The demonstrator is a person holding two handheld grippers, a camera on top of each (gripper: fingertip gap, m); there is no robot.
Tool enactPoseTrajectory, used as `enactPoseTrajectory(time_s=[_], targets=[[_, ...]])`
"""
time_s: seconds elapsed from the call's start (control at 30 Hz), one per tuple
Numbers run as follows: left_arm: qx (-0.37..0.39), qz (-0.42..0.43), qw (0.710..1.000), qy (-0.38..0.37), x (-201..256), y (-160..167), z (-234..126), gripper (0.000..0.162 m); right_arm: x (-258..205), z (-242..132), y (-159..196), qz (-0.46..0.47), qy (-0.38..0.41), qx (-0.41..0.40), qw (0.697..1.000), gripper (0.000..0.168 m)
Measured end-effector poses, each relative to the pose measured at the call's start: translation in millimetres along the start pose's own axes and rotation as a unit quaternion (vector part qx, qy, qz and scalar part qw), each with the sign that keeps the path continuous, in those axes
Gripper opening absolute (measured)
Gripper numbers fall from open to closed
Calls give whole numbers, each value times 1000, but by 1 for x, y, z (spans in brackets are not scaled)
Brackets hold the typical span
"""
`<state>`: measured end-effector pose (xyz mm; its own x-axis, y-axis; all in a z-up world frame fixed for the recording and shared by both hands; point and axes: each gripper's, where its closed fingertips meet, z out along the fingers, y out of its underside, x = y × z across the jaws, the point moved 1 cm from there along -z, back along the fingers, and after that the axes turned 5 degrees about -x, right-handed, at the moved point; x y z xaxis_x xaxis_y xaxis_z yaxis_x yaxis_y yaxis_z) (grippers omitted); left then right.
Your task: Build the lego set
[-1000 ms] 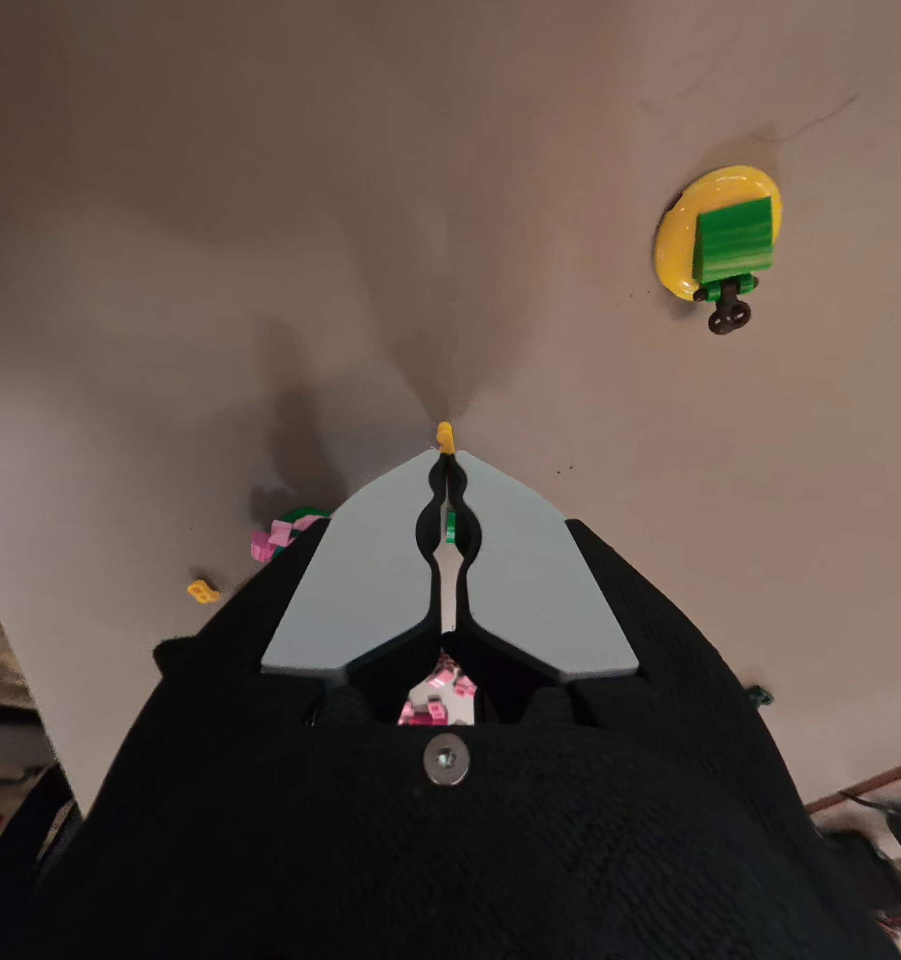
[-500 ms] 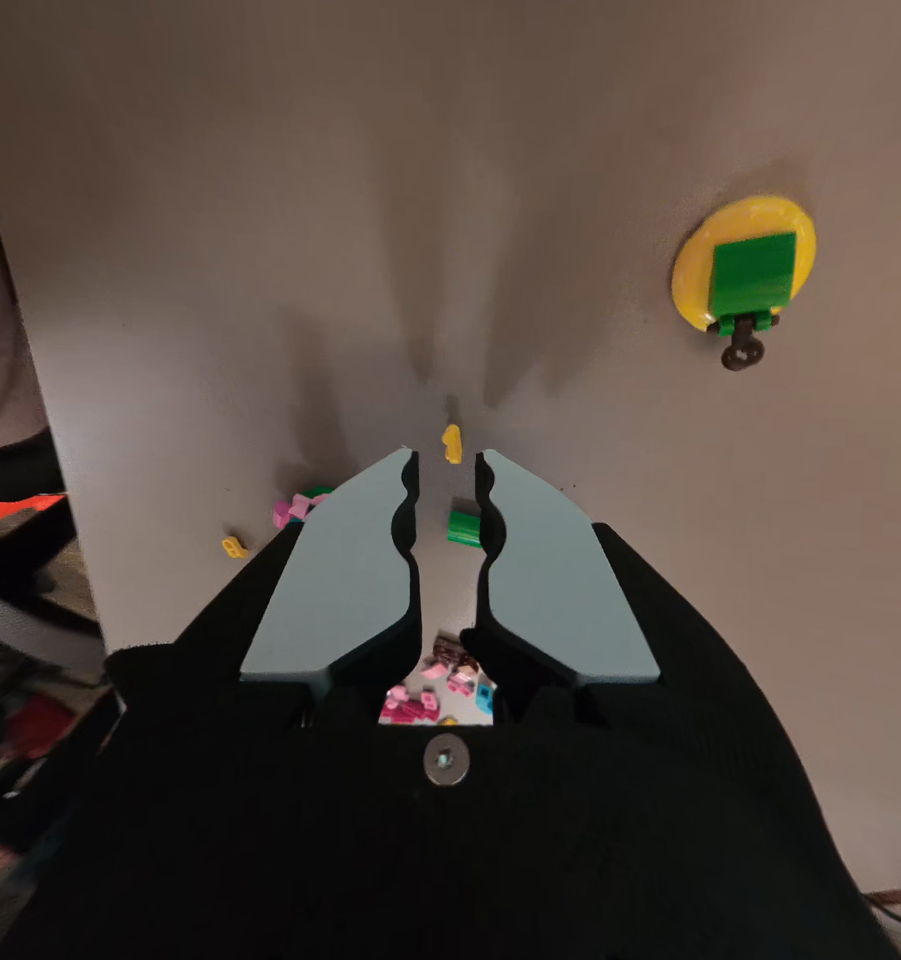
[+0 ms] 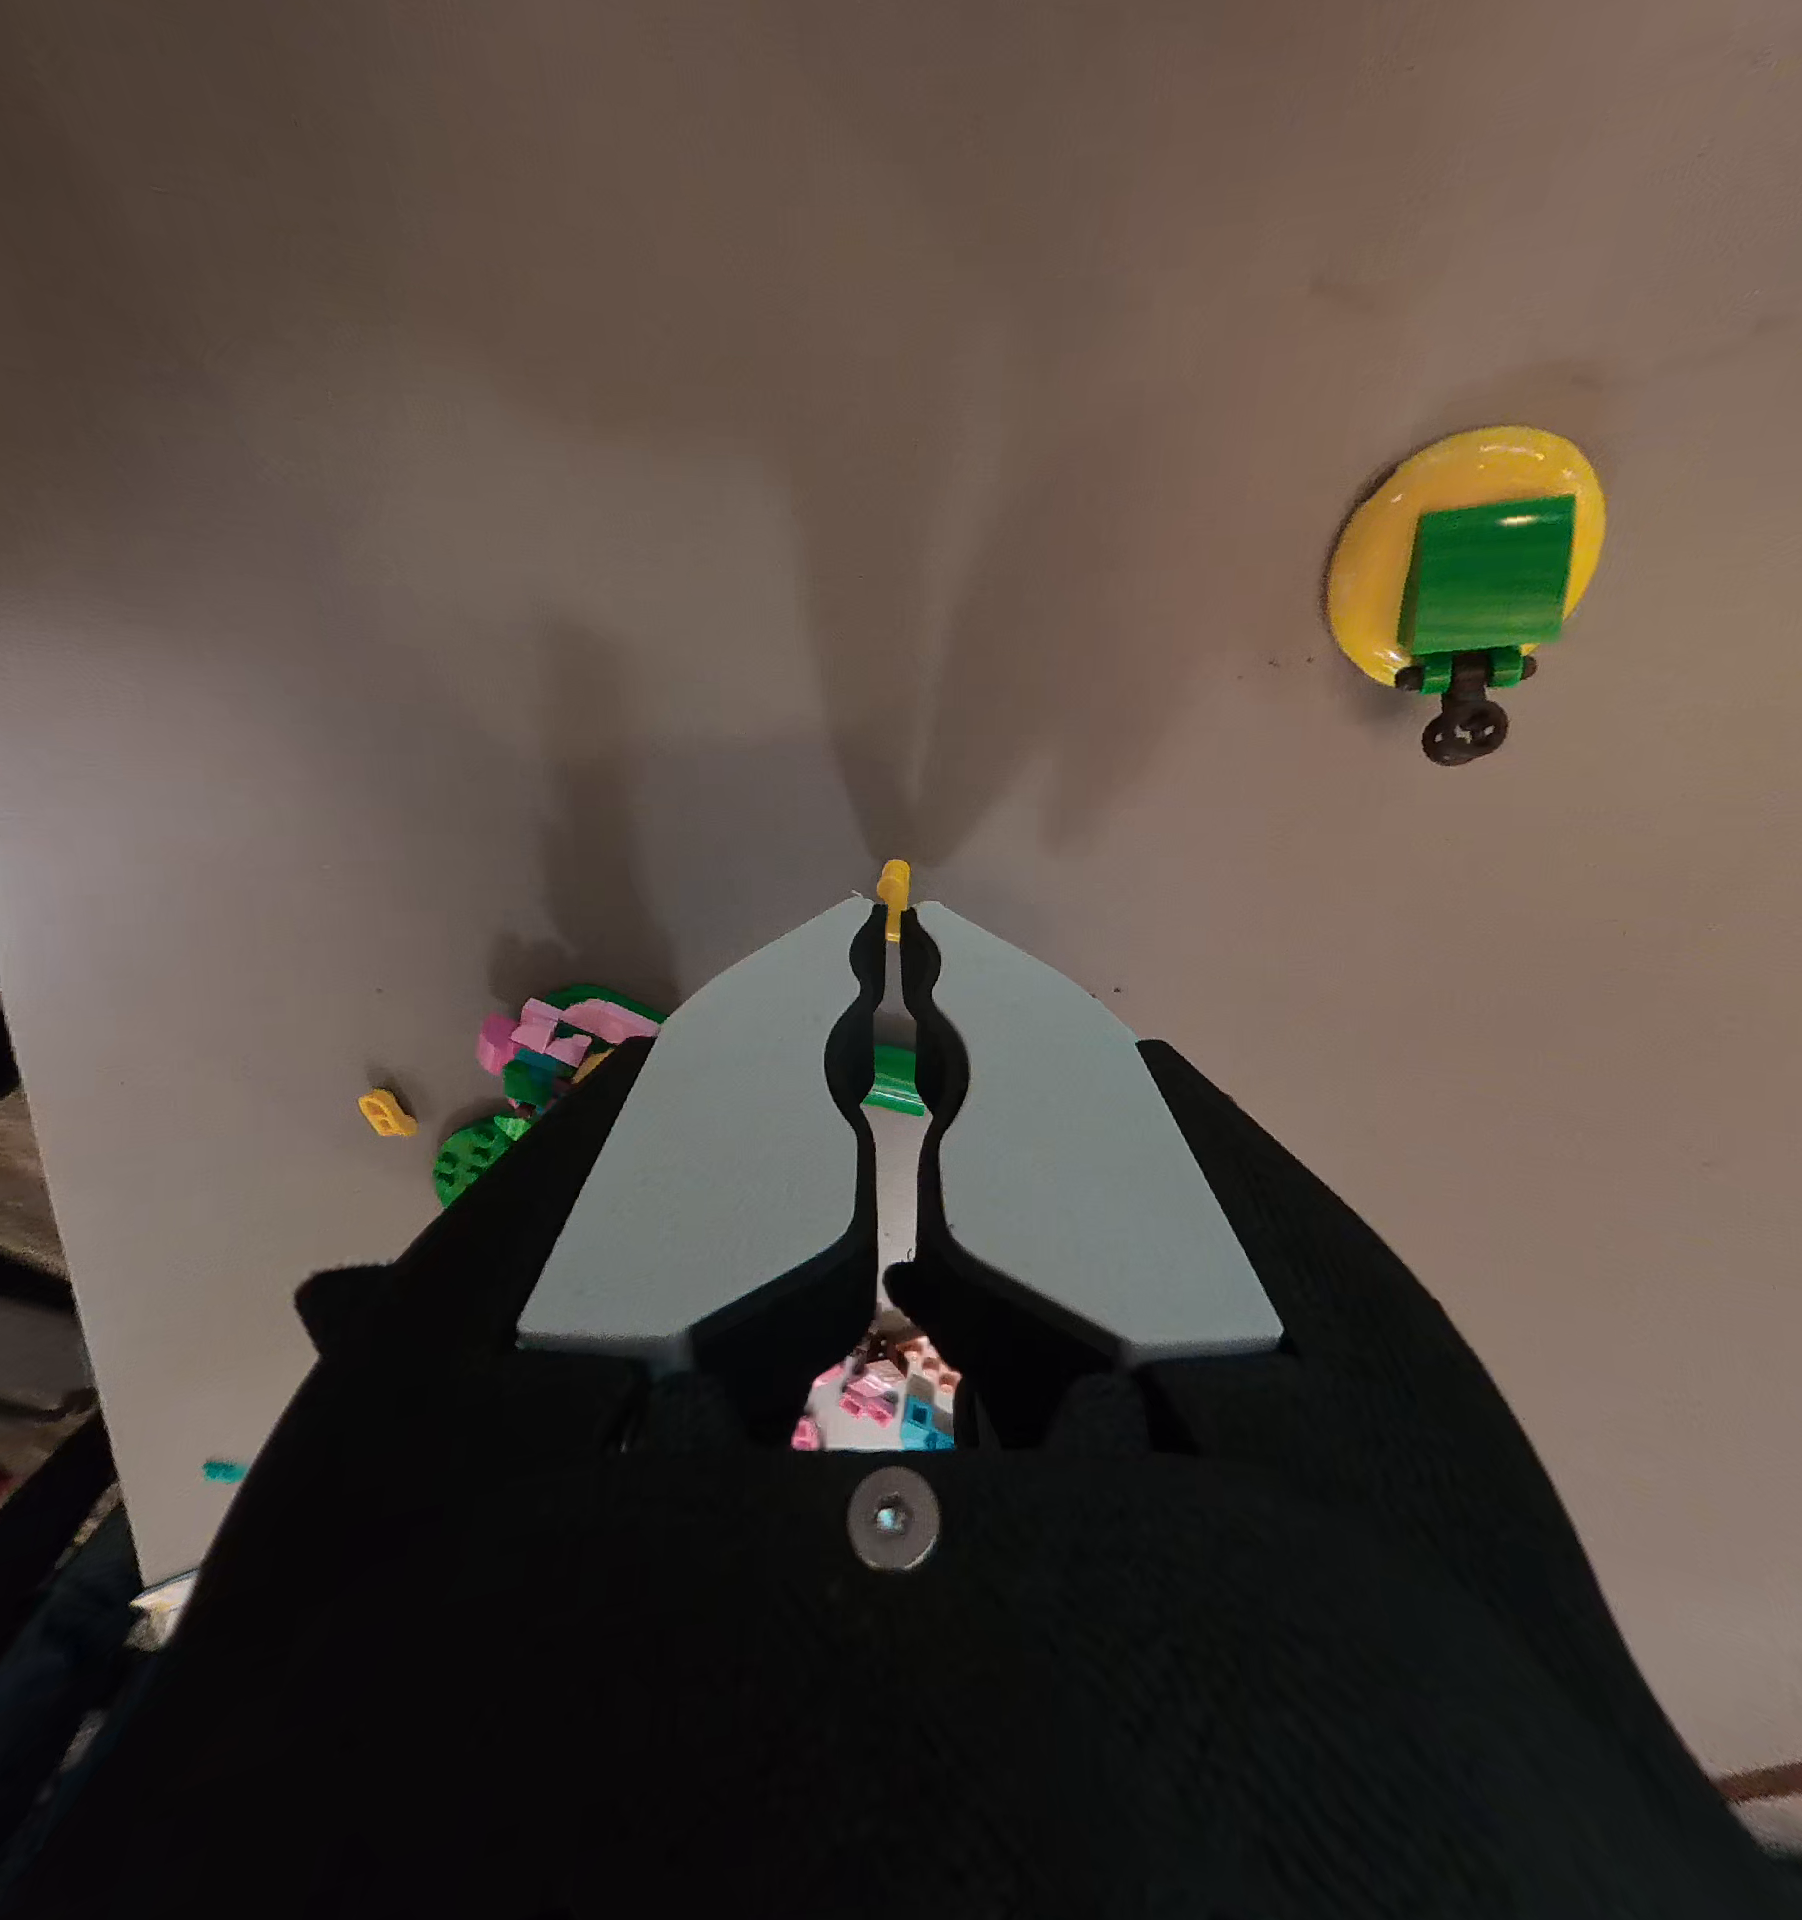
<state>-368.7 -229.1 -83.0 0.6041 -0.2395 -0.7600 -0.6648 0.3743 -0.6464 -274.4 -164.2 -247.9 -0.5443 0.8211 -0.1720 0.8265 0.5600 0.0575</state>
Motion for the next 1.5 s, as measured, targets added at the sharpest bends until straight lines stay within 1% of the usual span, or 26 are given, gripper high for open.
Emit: enactPoseTrajectory(time_s=[0.1, 0.23, 0.37, 0.43, 0.53, 0.67, 0.77, 0.83, 0.9, 0.93, 1.03, 1.17, 1.23, 1.33, 1.4, 1.43, 1.47, 1.5], targets=[[2, -7, 1000, -2, -2, 2, -1, 17, -1, -1, -2, 19, -45, 17, 999, 0], [6, -12, 1000, 1, -1, 2, -1, 17, -5, -4, -4, 65, -152, 36, 986, 0], [7, -16, 1000, 7, 0, 2, -1, 17, 4, 1, 4, 84, -180, -2, 980, 1], [7, -18, 1000, 8, 0, 3, -1, 17, 9, 0, 2, 81, -166, -2, 983, 1], [7, -19, 1000, 12, 2, 4, 0, 17, 23, -1, 4, 78, -108, -14, 991, 0], [4, -19, 1000, 15, 4, 5, 2, 17, 33, -3, 6, 83, -42, -7, 996, 10], [3, -18, 1000, 13, 3, 5, 2, 17, 27, -10, 1, 72, -5, 29, 997, 10], [4, -20, 1000, 12, 2, 5, 1, 17, 21, -9, -1, 68, 20, 42, 997, 17], [4, -22, 1000, 12, 3, 6, 2, 17, 17, -4, -2, 84, 35, 44, 995, 25], [2, -21, 1000, 13, 3, 6, 2, 17, 17, -2, -2, 91, 41, 47, 994, 25], [-2, -18, 1000, 16, 5, 7, 3, 17, 21, 2, 1, 105, 68, 40, 991, 23], [-4, -18, 1000, 17, 5, 9, 4, 17, 20, 3, 4, 109, 57, 35, 992, 15], [-4, -20, 1000, 17, 5, 10, 4, 17, 19, 4, 3, 109, 54, 35, 992, 6], [8, -33, 999, 15, 4, 9, 4, 17, 21, 3, 2, 119, 56, 42, 990, 5], [31, -54, 998, 8, 0, 5, 2, 17, 21, -5, -2, 125, 65, 74, 987, 5], [43, -66, 997, 0, -4, 3, 0, 17, 20, -16, -9, 134, 70, 113, 982, 5], [55, -77, 996, -4, -7, 1, -2, 17, 19, -35, -19, 148, 75, 177, 970, 5], [69, -90, 994, -7, -10, -1, -4, 17, 15, -62, -32, 161, 78, 262, 948, 5]])
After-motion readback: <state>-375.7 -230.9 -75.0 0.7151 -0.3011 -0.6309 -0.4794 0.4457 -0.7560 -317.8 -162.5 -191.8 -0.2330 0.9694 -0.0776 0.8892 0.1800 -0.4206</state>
